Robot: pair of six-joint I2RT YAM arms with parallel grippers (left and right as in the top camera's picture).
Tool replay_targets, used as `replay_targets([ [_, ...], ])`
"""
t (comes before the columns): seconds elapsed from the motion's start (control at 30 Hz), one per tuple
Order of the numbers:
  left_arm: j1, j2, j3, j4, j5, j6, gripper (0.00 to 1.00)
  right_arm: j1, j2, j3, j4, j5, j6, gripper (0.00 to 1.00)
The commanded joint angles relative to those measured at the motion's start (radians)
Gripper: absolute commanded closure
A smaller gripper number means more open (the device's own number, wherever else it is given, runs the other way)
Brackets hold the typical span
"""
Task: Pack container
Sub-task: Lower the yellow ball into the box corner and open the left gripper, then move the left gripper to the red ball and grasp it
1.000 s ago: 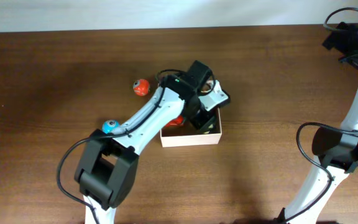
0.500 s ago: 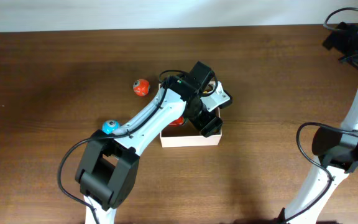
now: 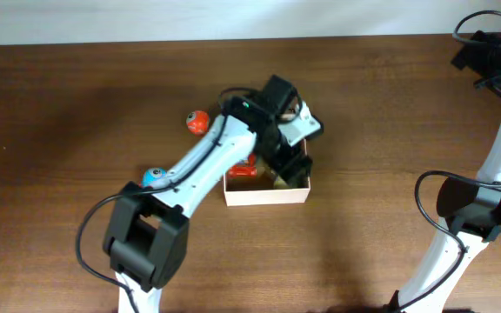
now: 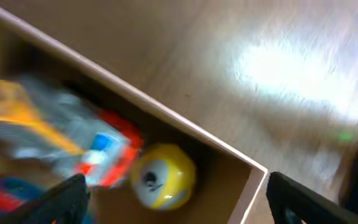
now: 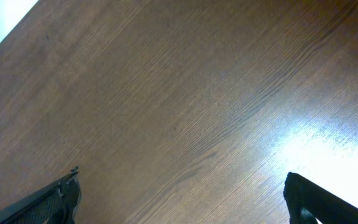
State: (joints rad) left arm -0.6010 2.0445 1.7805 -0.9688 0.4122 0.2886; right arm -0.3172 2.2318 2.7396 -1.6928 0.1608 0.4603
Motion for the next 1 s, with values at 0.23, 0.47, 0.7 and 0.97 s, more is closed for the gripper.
replay_targets([
  [0.23,0.222,-0.006,0.184,-0.053,-0.314,-0.125,0.03,0.003,-0.015,0.008,-0.005,0.016,0.005,0.01],
  [0.47,0.362,0.003,0.184,-0.008,-0.409,-0.214,0.01,0.003,-0.015,0.008,-0.005,0.016,0.005,0.01],
  [0.7,0.414,0.068,0.184,0.056,-0.409,-0.214,0.0,0.003,-0.015,0.008,-0.005,0.016,0.005,0.01],
  [0.97,0.415,0.186,0.184,0.063,-0.404,-0.214,0.0,0.003,-0.015,0.008,-0.005,0.016,0.005,0.01],
])
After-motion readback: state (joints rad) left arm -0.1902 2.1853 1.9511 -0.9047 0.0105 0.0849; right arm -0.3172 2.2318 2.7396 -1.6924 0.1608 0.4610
